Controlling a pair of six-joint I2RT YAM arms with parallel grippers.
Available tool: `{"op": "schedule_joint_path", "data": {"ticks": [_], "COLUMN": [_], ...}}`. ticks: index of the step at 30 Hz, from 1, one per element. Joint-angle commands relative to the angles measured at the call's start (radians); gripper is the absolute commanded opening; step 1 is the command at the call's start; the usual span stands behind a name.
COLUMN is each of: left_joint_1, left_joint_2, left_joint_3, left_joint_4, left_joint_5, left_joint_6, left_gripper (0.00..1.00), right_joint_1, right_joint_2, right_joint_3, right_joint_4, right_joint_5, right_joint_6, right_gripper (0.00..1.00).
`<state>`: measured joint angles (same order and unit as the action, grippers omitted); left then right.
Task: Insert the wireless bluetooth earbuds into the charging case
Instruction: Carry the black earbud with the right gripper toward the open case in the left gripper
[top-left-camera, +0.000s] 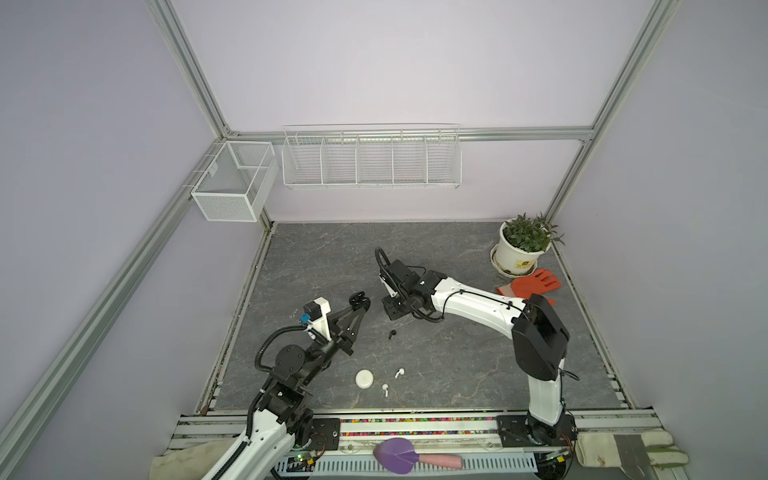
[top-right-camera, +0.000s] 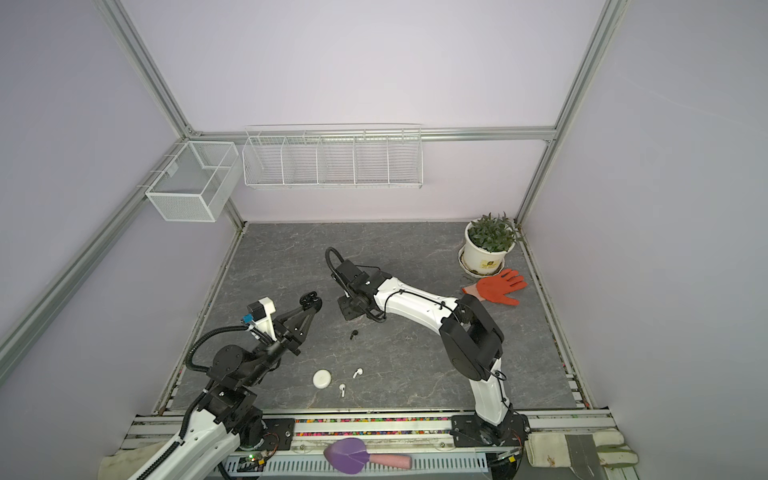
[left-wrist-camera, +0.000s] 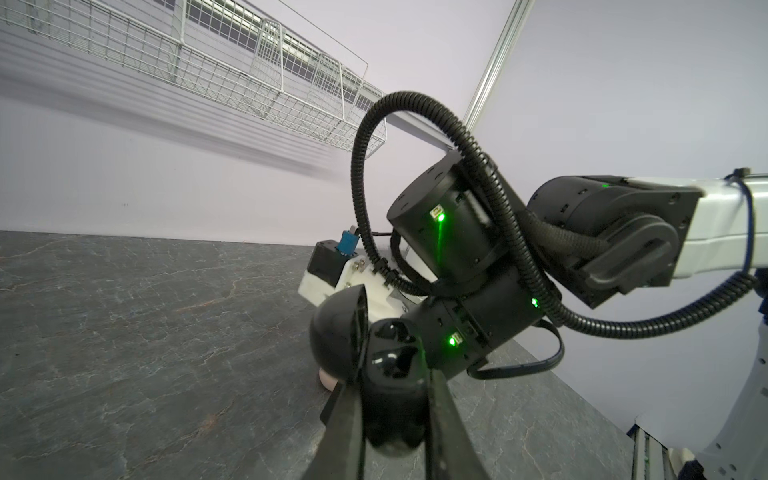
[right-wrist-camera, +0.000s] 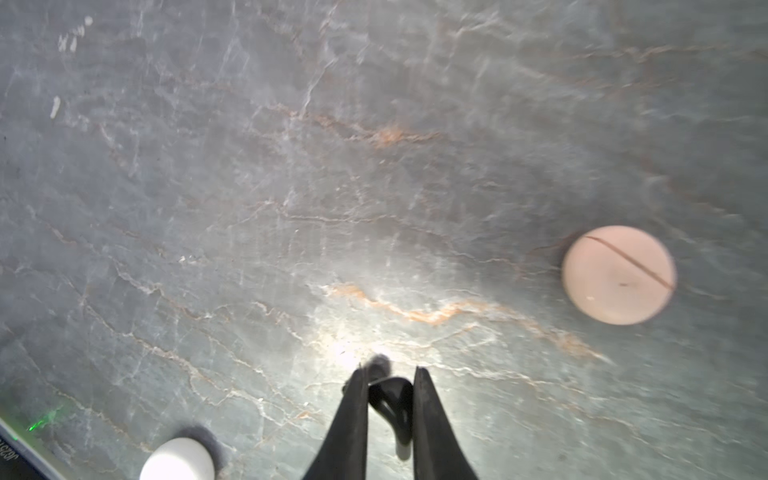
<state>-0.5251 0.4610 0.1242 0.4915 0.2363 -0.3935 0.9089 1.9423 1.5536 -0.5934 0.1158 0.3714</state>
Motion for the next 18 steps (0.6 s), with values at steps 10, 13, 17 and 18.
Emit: {"op": "schedule_joint_path", "data": {"ticks": [10, 13, 17, 18], "left_joint_1": [-0.004, -0.004, -0.005, -0.005], "left_joint_2": [0.309, 0.375, 0.437, 0.451], "left_joint_3": [0.031, 0.059, 0.066, 0.103], "left_joint_4": [0.352, 0.393, 0.454, 0.469], "left_joint_5": [0.141, 0.188, 0.208, 0.203], "left_joint_6": [0.088, 0.117, 0.134, 0.136], "left_gripper": [0.00, 0.00, 0.00, 0.00], "right_joint_1": [-0.041, -0.040, -0.025, -0.017], "right_joint_2": [-0.270, -0.336, -0.417, -0.435], "right_joint_3": [-0.110, -0.112, -0.121, -0.125], "right_joint_4": [0.111, 0.129, 0.185, 0.203], "right_joint_5": [0.139, 0.152, 0.131, 0.127], "right_joint_6": [-0.093, -0.100, -0.097, -0.097], "right_gripper": [0.10, 0.08, 0.07, 0.07]}}
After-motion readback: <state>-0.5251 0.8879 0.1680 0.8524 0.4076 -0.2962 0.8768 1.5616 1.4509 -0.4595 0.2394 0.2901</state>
